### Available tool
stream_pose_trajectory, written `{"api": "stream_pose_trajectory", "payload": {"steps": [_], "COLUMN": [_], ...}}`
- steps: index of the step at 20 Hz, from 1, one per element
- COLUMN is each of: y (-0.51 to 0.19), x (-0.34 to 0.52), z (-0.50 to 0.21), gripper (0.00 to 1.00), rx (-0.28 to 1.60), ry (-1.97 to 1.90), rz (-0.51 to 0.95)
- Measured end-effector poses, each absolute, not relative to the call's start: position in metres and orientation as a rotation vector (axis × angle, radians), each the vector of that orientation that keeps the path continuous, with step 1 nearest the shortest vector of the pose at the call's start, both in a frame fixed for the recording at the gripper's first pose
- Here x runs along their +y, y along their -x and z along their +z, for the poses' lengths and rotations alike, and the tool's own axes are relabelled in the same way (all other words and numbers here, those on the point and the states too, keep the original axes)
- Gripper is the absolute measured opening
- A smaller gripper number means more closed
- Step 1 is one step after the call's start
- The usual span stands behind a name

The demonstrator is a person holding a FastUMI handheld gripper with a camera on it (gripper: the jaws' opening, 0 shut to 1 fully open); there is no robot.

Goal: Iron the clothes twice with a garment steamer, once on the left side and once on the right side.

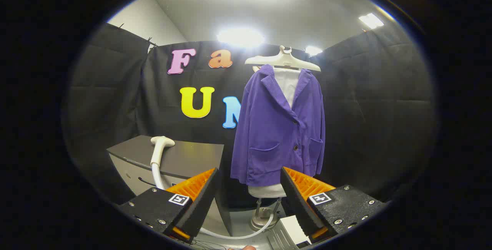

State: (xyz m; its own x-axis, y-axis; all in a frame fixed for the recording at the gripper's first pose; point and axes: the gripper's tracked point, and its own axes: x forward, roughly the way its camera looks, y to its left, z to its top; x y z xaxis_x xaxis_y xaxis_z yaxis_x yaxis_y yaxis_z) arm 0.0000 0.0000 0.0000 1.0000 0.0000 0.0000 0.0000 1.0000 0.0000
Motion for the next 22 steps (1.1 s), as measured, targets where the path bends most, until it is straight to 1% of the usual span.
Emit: {"api": "stream_pose_trajectory", "payload": {"steps": [17, 22], "y": [-0.003, 0.001], "x": [0.005, 0.02], "z": [0.006, 0.017], "gripper": [0.96, 0.96], "rx": [-0.019, -0.041], "ry": [0.003, 0.014], "rz": [-0.006, 0.064]}}
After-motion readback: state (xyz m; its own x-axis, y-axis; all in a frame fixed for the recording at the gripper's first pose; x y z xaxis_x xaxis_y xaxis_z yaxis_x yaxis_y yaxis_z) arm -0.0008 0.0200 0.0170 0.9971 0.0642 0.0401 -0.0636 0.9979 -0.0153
